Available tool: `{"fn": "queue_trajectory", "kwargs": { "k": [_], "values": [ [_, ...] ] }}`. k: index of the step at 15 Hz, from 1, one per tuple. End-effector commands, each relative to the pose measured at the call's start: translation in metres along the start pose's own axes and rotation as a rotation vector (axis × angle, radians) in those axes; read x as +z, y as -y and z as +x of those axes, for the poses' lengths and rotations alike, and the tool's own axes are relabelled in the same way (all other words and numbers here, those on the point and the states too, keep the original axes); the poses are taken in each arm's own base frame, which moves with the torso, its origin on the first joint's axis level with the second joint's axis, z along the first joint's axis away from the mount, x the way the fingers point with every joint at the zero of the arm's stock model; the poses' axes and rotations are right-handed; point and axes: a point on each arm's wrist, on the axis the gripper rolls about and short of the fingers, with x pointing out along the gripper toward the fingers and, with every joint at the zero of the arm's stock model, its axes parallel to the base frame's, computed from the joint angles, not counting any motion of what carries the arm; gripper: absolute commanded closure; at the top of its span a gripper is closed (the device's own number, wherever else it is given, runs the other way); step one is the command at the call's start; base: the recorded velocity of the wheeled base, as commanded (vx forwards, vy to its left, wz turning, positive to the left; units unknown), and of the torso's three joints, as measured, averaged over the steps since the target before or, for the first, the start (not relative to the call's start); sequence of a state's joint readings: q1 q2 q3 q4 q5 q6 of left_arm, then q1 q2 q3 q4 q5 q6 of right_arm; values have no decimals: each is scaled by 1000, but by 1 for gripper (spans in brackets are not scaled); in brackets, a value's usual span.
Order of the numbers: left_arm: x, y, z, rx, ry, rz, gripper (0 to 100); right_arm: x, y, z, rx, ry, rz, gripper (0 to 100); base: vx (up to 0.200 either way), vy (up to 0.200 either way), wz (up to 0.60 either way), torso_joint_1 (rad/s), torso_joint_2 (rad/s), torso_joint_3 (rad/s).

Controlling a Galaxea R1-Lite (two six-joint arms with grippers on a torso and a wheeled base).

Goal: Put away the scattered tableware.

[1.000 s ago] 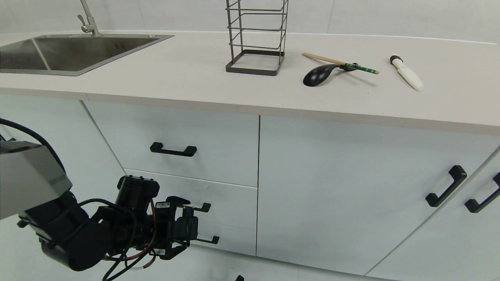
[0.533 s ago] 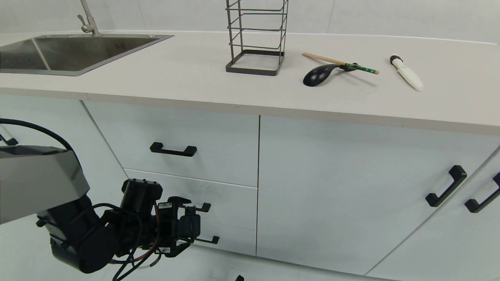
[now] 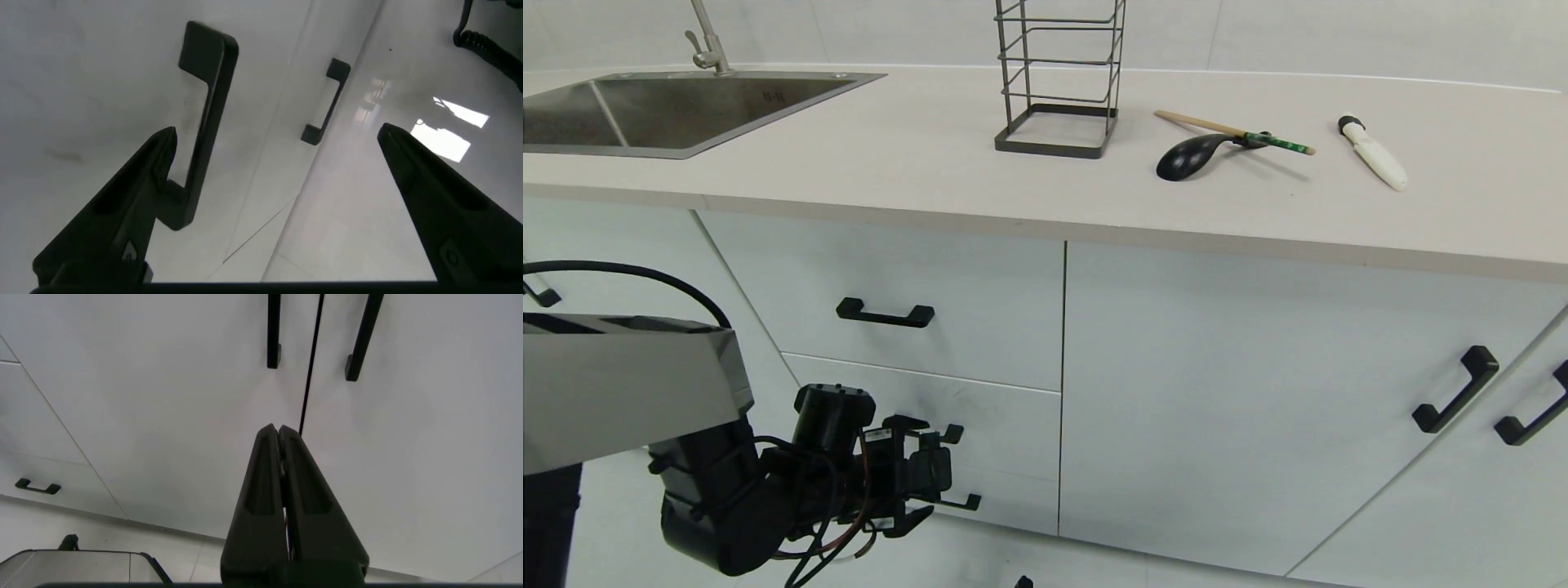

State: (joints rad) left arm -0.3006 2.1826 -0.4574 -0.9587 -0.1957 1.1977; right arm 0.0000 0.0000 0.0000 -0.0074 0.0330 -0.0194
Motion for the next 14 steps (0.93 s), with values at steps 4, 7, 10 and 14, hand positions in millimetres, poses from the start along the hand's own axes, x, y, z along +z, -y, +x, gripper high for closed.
{"fn": "queue_trajectory", "kwargs": {
  "k": [4,7,10,14],
  "values": [
    [-6,12,11,-55,-19,-9,0,0,0,0,1,0,-1,100,0,0,0,0,0,0],
    [-7,19,9,-82,-25,-12,0,0,0,0,1,0,-1,100,0,0,0,0,0,0],
    [-9,25,0,-100,-36,-23,0,0,0,0,1,0,-1,100,0,0,0,0,0,0],
    [-6,24,-6,-91,-28,-16,0,0,0,0,1,2,-1,100,0,0,0,0,0,0]
  ]
}}
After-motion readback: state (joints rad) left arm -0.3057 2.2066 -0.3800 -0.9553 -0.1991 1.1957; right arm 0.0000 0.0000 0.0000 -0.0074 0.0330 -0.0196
